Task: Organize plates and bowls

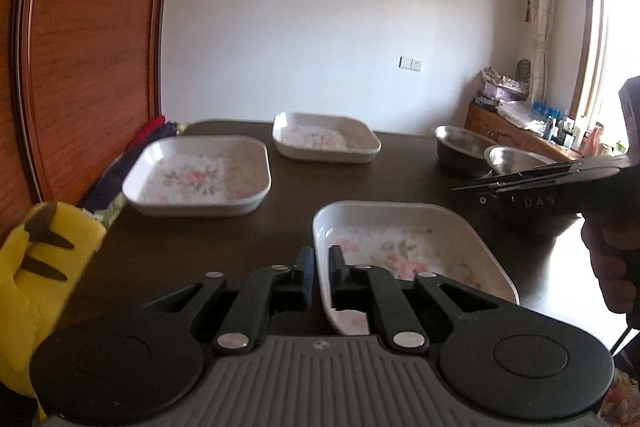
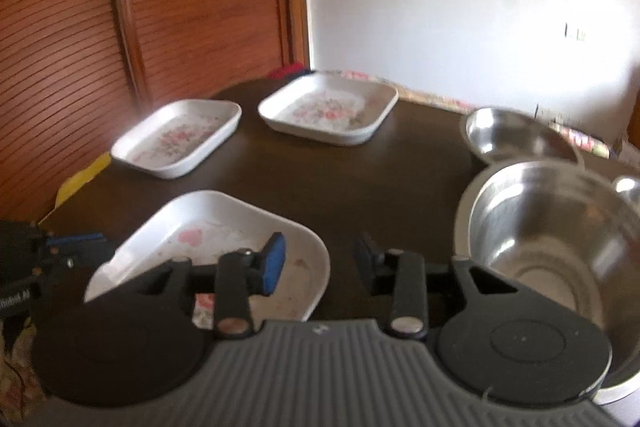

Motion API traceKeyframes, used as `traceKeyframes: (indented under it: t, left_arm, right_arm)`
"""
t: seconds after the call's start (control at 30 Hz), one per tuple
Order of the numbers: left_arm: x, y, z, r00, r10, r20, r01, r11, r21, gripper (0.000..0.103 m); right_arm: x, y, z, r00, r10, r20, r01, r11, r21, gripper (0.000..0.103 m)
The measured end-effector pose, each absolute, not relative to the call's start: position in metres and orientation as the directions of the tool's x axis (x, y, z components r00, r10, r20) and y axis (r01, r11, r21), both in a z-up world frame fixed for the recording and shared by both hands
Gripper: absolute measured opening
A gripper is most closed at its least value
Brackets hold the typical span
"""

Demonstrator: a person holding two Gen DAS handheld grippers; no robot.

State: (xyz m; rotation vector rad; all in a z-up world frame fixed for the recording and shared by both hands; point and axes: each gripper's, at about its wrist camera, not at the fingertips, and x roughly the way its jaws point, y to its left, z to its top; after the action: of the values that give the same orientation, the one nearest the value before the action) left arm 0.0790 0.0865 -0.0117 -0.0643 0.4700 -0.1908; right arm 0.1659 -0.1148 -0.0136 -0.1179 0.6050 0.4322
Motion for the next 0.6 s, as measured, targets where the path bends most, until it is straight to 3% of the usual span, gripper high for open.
traceKeyframes:
  t: [0.07,0.27,0.37,0.53,0.6]
  left_arm:
    - [0.077,0.086,-0.005,0.883,-0.197,-0.427,0.172,0.98,-0.098,0.062]
    - [0.068,0.083,0.008,0.904,-0.202,-0.376,0.183,0.979,-0.086,0.1]
    - [0.063,0.083,0.011,0.918,-0.194,-0.346,0.177,0.981,-0.082,0.103]
    - [0.062,0.083,0.017,0.93,-0.172,-0.326,0.162,0.985,-0.057,0.103]
    - [0.063,0.083,0.018,0.932,-0.165,-0.323,0.158,0.986,-0.048,0.103]
  right_arm:
    - [0.16,-0.112,-0.008,0.752,0.364,-0.55,-0.436,0.9,-0.001,0.04]
    - [0.137,-0.104,0.009,0.77,0.421,-0.479,-0.482,0.876,-0.006,0.046]
    - [0.125,-0.099,0.015,0.776,0.448,-0.444,-0.508,0.861,-0.019,0.058]
    - [0.11,-0.098,0.02,0.785,0.47,-0.403,-0.526,0.849,-0.035,0.064]
    - [0.106,-0.1,0.02,0.79,0.472,-0.391,-0.525,0.851,-0.032,0.081]
